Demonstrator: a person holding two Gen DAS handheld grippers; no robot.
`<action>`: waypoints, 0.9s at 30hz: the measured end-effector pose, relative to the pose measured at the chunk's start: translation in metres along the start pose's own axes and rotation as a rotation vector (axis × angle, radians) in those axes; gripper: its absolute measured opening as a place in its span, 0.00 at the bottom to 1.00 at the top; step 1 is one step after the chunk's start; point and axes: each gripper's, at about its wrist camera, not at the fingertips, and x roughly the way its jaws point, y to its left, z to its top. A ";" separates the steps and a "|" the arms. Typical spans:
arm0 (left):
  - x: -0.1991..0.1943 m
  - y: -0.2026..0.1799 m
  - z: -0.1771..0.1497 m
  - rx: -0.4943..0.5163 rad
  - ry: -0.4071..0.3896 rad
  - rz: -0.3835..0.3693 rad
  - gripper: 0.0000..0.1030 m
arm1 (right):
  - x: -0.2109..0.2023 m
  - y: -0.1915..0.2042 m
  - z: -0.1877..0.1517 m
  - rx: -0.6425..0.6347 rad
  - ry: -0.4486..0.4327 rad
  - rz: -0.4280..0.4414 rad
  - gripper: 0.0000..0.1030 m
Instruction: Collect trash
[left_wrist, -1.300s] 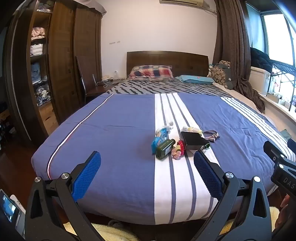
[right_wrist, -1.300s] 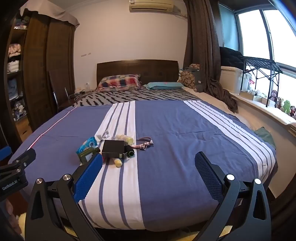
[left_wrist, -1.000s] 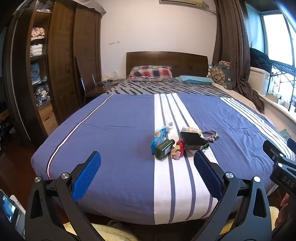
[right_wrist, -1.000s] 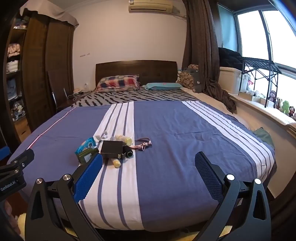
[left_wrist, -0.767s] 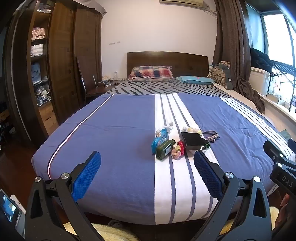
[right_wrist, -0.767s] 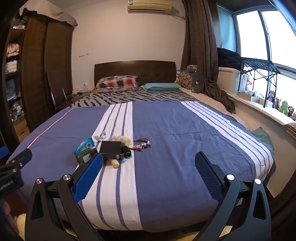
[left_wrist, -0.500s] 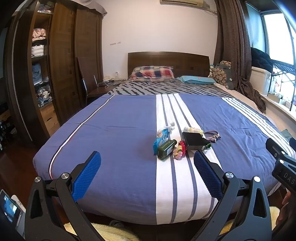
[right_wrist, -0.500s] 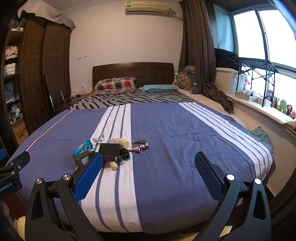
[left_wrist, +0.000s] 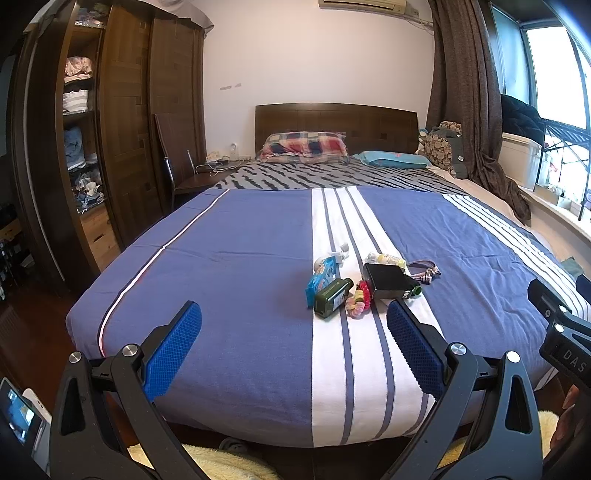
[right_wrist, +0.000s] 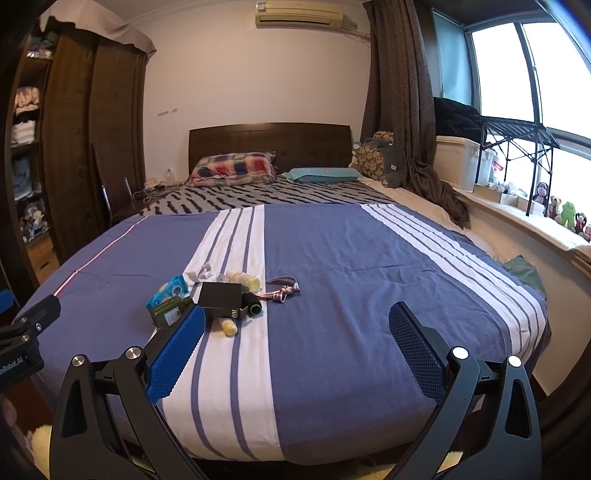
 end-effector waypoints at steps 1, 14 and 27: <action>0.000 0.000 0.000 0.000 0.000 0.000 0.92 | 0.000 0.000 0.001 -0.001 0.001 0.000 0.97; -0.002 0.000 0.001 -0.001 -0.003 0.001 0.92 | 0.000 0.005 0.001 -0.012 0.002 0.017 0.97; -0.005 0.001 0.007 -0.003 -0.008 0.000 0.92 | -0.002 0.005 0.002 -0.013 -0.003 0.022 0.97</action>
